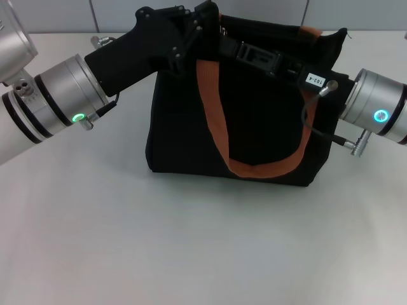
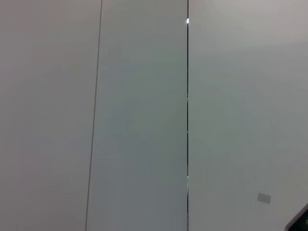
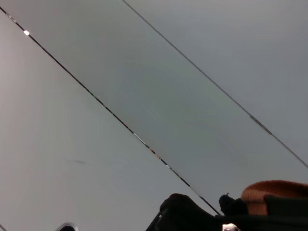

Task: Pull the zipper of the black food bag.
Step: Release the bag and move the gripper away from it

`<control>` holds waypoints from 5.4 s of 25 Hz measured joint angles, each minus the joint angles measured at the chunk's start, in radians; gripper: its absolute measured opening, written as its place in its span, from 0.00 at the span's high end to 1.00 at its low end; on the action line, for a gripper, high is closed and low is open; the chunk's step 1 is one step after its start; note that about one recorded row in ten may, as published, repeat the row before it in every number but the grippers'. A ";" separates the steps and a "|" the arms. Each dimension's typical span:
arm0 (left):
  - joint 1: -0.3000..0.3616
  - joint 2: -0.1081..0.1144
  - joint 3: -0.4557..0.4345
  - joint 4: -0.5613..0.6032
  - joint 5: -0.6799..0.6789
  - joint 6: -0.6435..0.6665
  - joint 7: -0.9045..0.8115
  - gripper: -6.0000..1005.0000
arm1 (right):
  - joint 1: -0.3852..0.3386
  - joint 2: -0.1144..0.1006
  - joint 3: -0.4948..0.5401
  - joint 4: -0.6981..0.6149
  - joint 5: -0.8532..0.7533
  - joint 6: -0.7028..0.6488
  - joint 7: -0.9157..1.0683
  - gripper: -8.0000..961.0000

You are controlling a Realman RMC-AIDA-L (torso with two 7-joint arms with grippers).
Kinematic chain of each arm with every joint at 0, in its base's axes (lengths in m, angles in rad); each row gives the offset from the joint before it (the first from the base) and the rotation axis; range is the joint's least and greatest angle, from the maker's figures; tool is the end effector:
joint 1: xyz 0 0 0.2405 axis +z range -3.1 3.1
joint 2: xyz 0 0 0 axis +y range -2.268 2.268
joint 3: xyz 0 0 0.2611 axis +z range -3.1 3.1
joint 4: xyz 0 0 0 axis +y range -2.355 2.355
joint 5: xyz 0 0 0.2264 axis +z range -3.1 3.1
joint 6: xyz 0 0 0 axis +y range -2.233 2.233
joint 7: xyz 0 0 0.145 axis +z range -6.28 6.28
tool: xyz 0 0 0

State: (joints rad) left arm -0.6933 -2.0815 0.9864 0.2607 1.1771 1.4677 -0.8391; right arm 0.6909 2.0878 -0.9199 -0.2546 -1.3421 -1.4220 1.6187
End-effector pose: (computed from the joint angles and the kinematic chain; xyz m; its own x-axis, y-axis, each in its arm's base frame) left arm -0.1957 0.3836 -0.0354 0.5751 -0.0753 0.8146 0.3490 -0.8780 -0.3275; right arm 0.2080 0.3787 -0.0502 0.2352 -0.6046 -0.7610 -0.6986 -0.6495 0.3001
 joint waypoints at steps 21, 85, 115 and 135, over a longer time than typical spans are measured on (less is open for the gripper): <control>-0.005 0.000 0.008 -0.001 -0.002 0.026 -0.002 0.97 | 0.012 -0.003 -0.005 -0.008 -0.006 -0.050 0.007 0.62; 0.010 0.000 0.006 -0.011 -0.030 0.022 -0.002 0.96 | -0.027 -0.002 0.007 -0.026 0.000 0.026 -0.005 0.99; 0.033 0.002 -0.005 0.002 -0.123 -0.021 0.039 0.97 | -0.120 -0.006 0.062 -0.053 0.000 0.063 0.006 0.99; 0.020 0.001 0.042 0.009 -0.108 -0.046 0.059 0.97 | -0.077 -0.031 0.035 -0.191 -0.074 0.029 0.327 0.99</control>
State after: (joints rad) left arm -0.6738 -2.0801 1.0285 0.2697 1.0694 1.4219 -0.7798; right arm 0.6137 2.0563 -0.8847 -0.4451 -1.4158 -1.3931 1.9454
